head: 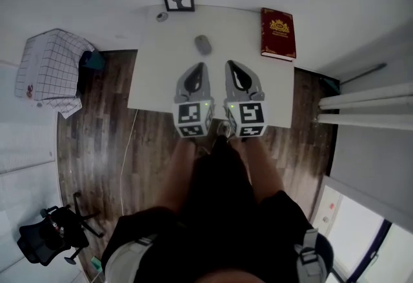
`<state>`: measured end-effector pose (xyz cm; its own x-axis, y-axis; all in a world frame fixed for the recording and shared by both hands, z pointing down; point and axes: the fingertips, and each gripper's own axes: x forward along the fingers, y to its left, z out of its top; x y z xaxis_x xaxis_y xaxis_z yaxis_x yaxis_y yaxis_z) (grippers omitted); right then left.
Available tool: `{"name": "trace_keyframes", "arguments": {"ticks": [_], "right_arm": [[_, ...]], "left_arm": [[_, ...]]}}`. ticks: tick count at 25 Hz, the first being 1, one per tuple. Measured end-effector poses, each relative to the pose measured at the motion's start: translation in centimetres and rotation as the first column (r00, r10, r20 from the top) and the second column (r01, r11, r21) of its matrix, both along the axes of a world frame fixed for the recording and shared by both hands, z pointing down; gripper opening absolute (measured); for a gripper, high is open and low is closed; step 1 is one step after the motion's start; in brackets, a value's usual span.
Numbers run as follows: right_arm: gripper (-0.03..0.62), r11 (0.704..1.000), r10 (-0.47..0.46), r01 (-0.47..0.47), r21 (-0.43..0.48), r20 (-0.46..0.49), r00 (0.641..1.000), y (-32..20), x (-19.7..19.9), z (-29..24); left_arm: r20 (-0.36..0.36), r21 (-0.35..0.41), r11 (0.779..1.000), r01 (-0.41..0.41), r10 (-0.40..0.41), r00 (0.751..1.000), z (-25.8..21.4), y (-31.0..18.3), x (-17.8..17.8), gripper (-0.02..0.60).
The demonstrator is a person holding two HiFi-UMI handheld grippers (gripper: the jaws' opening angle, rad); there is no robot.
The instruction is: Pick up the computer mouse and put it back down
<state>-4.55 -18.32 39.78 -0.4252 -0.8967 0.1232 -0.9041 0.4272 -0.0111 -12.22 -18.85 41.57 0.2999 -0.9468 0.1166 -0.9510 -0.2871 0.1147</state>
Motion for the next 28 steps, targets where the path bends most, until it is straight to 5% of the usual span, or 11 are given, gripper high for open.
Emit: {"name": "trace_keyframes", "arguments": {"ticks": [13,28], "right_arm": [[0.014,0.988,0.045,-0.047,0.147,0.020,0.999,6.8,5.3,-6.4],[0.014,0.978,-0.003,0.003,0.207,-0.001,1.000,9.9,15.4,-9.1]], "left_arm": [[-0.016,0.109,0.993,-0.049,0.051,0.999,-5.0,6.2,5.2,0.001],[-0.005,0.202,0.979,-0.038,0.040,0.999,-9.2,9.7,16.4,0.001]]}}
